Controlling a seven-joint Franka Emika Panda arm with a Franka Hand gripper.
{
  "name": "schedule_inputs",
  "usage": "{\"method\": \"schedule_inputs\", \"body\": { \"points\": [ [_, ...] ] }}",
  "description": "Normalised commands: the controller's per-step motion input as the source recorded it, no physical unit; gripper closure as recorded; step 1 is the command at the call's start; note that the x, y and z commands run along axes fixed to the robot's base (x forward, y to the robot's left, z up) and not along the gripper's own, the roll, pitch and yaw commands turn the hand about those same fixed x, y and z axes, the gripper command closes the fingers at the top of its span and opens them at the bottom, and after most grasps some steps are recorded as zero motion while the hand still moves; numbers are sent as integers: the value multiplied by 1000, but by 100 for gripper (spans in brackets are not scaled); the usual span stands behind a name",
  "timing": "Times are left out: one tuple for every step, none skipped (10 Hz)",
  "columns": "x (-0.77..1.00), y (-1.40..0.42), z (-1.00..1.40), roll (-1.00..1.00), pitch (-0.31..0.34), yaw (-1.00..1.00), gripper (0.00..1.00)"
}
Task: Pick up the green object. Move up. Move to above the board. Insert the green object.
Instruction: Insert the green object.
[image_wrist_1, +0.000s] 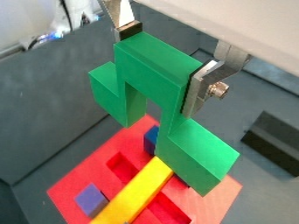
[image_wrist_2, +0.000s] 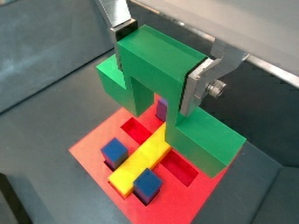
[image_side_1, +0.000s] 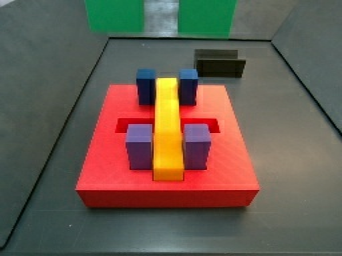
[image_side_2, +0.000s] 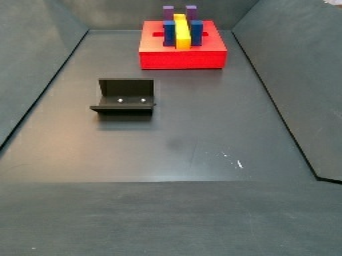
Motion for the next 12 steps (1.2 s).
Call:
{"method": "schedule_inputs", "body": {
  "points": [
    [123, -180, -1000, 83, -11, 254, 100],
    [117, -200, -1000, 94, -19, 249, 100],
    [131, -243, -1000, 117, -26, 229, 100],
    [174, -303, -991, 130, -21, 197, 100],
    [314, -371, -934, 160, -9, 120, 100],
    [669, -331, -671, 297, 0, 6, 100],
    [597, -174, -380, 430, 69, 0, 100],
    [46, -129, -157, 153, 0, 0, 100],
    [-20, 0, 0, 0, -4, 0, 100],
    [-34, 0, -6, 4, -20, 0, 100],
    [-51, 77, -231, 181, -4, 0, 100],
    [0, 106, -289, 246, 0, -63, 100]
  ]
}}
